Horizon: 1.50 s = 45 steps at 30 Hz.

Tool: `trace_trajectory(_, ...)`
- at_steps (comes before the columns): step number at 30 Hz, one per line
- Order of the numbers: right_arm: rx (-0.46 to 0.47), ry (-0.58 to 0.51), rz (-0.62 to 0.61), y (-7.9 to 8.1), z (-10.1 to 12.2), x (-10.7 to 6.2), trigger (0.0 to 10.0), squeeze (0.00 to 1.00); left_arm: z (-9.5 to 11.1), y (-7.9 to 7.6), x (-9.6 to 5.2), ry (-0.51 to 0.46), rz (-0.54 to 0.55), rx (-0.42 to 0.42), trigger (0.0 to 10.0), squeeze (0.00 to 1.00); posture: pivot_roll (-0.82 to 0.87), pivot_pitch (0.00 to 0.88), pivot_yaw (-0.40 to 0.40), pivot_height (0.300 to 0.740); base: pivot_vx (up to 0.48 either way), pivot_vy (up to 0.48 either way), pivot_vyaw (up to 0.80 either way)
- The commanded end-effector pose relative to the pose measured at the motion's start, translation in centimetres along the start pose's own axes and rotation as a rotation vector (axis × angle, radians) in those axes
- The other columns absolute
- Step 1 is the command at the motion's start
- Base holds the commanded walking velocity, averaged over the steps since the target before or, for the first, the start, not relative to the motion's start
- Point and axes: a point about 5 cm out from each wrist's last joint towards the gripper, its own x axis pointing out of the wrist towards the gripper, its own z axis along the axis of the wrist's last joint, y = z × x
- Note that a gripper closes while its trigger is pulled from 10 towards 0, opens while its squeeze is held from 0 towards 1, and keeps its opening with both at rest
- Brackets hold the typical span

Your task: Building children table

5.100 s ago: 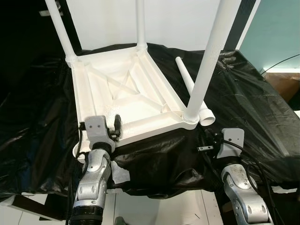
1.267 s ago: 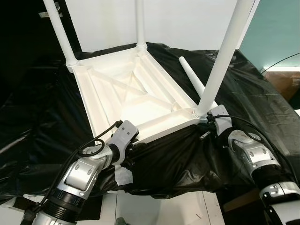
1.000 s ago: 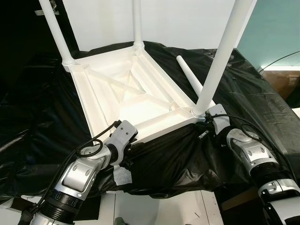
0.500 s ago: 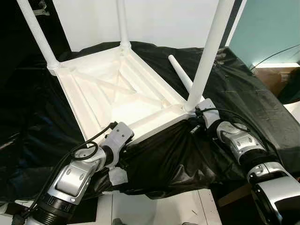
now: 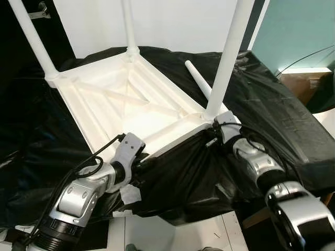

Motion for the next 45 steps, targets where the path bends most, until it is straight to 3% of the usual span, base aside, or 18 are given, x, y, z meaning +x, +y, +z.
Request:
trace_trajectory(1,0.01,0.015,-0.286,-4.8,0.8,-1.0,10.0,0.0,-2.9,-4.7,0.5,0.108,-0.427,-0.096,0.0,0.0,-0.03,0.076,0.009,0.74,0.0,0.0,0.0)
trace_trajectory(12,-0.036,0.017,-0.3,-5.3,1.8,-0.6,10.0,0.0,-3.1,-4.8,0.2,0.098,-0.42,-0.13,0.0,0.0,-0.01,0.083,0.006,0.74,0.0,0.0,0.0)
trace_trajectory(13,-0.029,0.007,-0.284,-4.9,2.0,-0.4,10.0,0.0,-2.7,-4.4,0.6,0.044,-0.382,-0.119,10.0,0.0,0.0,0.081,0.004,0.74,0.0,0.0,0.0)
trace_trajectory(14,-0.029,0.007,-0.284,-4.9,2.0,-0.4,10.0,0.0,-2.7,-4.4,0.6,0.044,-0.382,-0.119,10.0,0.0,0.0,0.081,0.004,0.74,0.0,0.0,0.0)
trace_trajectory(15,-0.024,-0.008,-0.259,-4.2,2.2,-0.1,10.0,0.0,-1.9,-3.8,0.9,-0.029,-0.351,-0.132,10.0,0.78,0.0,0.078,0.003,0.74,0.0,0.0,0.0)
trace_trajectory(16,-0.012,-0.021,-0.233,-3.4,2.2,0.2,10.0,0.0,-0.9,-3.4,0.7,-0.103,-0.351,-0.16,10.0,1.0,-0.01,0.075,0.004,0.74,0.0,0.0,0.0)
trace_trajectory(22,0.026,-0.036,-0.178,-1.3,1.4,0.5,10.0,0.0,1.2,-3.7,-0.6,-0.23,-0.462,-0.132,10.0,1.0,-0.02,0.067,0.009,0.74,0.0,0.0,0.0)
trace_trajectory(23,0.043,-0.035,-0.164,-0.5,0.8,0.5,10.0,0.0,1.9,-3.9,-1.0,-0.278,-0.497,-0.109,10.0,0.55,-0.03,0.06,0.016,0.74,0.0,0.0,0.0)
trace_trajectory(25,0.054,-0.033,-0.155,-0.1,0.5,0.5,10.0,0.0,2.4,-3.9,-1.3,-0.31,-0.517,-0.096,10.0,0.55,-0.03,0.06,0.016,0.74,0.0,0.0,0.0)
trace_trajectory(26,0.064,-0.033,-0.142,0.4,0.0,0.4,10.0,0.0,3.0,-3.9,-1.5,-0.35,-0.537,-0.089,10.0,0.0,-0.04,0.057,0.02,0.74,0.0,0.0,0.0)
trace_trajectory(28,0.064,-0.033,-0.142,0.4,0.0,0.4,10.0,0.0,3.0,-3.9,-1.5,-0.35,-0.537,-0.089,10.0,0.0,-0.04,0.057,0.02,0.74,0.0,0.0,0.0)
trace_trajectory(32,0.088,-0.035,-0.126,1.6,-1.2,0.0,10.0,0.0,5.1,-3.3,-2.2,-0.49,-0.564,-0.044,10.0,0.0,-0.06,0.046,0.037,0.74,0.0,0.0,0.0)
trace_trajectory(35,0.091,-0.034,-0.127,1.7,-1.3,-0.1,10.0,0.0,5.3,-3.2,-2.2,-0.505,-0.558,-0.03,10.0,0.0,-0.06,0.046,0.037,0.74,0.0,0.0,0.0)
trace_trajectory(37,0.103,-0.04,-0.131,1.9,-1.3,-0.1,10.0,0.0,5.5,-2.1,-2.2,-0.507,-0.483,0.019,10.0,0.0,-0.06,0.041,0.04,0.74,0.0,0.0,0.0)
trace_trajectory(40,0.125,-0.059,-0.128,2.7,-0.9,0.0,10.0,0.0,4.2,0.6,-2.0,-0.353,-0.359,0.117,10.0,0.0,-0.07,0.036,0.04,0.74,0.0,0.0,0.0)
trace_trajectory(41,0.125,-0.059,-0.128,2.7,-0.9,0.0,10.0,0.0,4.2,0.6,-2.0,-0.353,-0.359,0.117,10.0,0.0,-0.07,0.036,0.04,0.74,0.0,0.0,0.0)
trace_trajectory(43,0.137,-0.071,-0.115,3.5,-0.7,0.0,10.0,0.0,2.5,1.9,-2.9,-0.216,-0.374,0.121,10.0,0.0,-0.07,0.034,0.041,0.74,0.0,0.0,0.0)
trace_trajectory(45,0.143,-0.076,-0.107,3.9,-0.7,-0.1,10.0,0.0,1.9,2.6,-3.3,-0.171,-0.37,0.12,10.0,0.0,-0.07,0.035,0.043,0.74,0.0,0.0,0.0)
